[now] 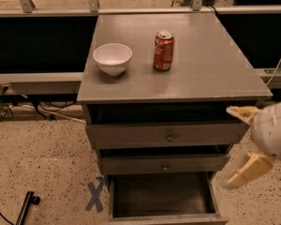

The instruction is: Close bottom drawer

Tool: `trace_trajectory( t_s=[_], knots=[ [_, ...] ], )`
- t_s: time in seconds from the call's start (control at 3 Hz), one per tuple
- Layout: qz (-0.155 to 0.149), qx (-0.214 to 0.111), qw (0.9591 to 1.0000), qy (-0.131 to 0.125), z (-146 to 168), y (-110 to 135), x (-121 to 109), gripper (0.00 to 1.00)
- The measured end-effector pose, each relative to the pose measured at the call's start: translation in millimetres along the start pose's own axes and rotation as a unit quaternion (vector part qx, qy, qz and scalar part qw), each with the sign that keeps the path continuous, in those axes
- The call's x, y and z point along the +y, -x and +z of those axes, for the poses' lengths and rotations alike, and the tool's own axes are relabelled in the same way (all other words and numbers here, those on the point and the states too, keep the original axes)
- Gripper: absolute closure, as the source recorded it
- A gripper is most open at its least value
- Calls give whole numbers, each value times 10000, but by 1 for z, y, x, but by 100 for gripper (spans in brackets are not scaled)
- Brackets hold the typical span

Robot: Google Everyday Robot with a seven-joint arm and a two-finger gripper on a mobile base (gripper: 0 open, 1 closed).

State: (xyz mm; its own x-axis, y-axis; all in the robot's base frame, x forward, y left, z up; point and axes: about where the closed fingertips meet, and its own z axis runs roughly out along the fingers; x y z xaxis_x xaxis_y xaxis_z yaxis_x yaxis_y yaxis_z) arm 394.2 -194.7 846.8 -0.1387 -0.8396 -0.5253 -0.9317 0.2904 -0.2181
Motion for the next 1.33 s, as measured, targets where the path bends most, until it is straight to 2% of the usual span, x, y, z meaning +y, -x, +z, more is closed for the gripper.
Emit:
trace_trajectory(
  t_s=[0.33,0.67,1.0,1.33],
  knots=[
    [780,-488,9957,-92,51,-66,41,0],
    [1069,-422,9934,-66,69,-93,64,0],
    [1104,-416,9930,-56,81,-102,61,0],
    [1384,-776,9871,-200,120,-124,69,0]
  ],
)
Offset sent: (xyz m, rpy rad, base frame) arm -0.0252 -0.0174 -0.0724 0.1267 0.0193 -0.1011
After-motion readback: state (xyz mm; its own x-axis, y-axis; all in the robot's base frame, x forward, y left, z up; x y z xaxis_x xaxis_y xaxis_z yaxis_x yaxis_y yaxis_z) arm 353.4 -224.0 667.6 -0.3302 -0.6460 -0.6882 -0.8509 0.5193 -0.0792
